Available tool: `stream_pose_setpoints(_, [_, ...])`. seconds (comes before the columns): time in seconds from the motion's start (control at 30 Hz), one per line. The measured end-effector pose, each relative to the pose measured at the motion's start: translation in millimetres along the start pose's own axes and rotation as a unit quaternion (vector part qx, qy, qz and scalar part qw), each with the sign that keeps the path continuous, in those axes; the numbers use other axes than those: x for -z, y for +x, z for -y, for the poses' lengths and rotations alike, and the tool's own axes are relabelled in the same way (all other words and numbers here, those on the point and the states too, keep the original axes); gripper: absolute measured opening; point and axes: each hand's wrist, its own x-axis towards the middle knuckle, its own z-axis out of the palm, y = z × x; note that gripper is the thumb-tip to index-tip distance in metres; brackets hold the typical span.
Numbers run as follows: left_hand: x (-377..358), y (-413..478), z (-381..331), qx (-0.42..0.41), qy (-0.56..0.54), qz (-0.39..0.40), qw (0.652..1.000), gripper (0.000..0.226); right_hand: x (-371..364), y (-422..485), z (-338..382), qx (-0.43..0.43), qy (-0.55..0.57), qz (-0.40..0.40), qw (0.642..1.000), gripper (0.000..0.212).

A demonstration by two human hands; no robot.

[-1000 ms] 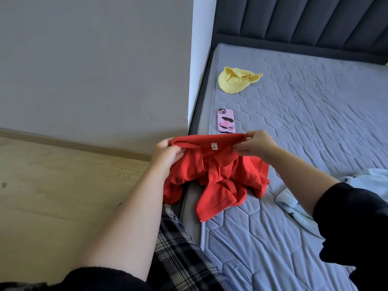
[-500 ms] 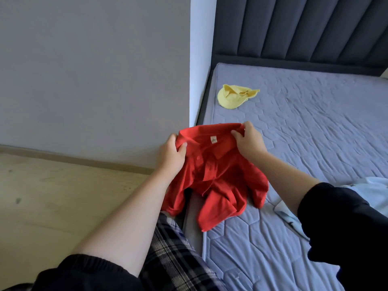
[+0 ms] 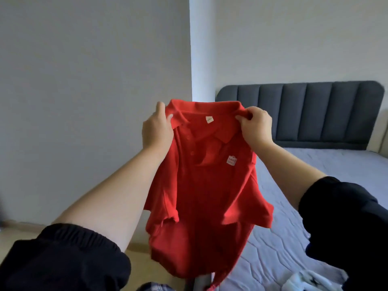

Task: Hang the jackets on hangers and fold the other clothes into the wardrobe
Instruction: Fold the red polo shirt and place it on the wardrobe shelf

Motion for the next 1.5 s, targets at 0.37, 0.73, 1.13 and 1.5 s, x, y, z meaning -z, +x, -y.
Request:
stream_pose_setpoints(0.37, [69, 40, -50, -0.007, -0.017, 0.000, 1.000, 0.016, 77, 18, 47, 0.009, 0.032, -0.066, 0.997, 0.014])
stream_pose_setpoints(0.73, [65, 43, -69, 0.011, -0.115, 0.232, 0.966, 0.037, 129, 20, 41, 0.017, 0.031, -0.136, 0.990, 0.028])
stream_pose_setpoints(1.13, [-119, -66, -22, 0.001, 0.137, 0.337, 0.931, 0.026, 71, -25, -147, -0.095, -0.254, 0.159, 0.949, 0.017])
stream_pose_setpoints(1.5, [-265, -133, 24, 0.244, -0.068, 0.383, 0.888, 0.024, -40, -49, -259, -0.212, -0.221, 0.168, 0.937, 0.024])
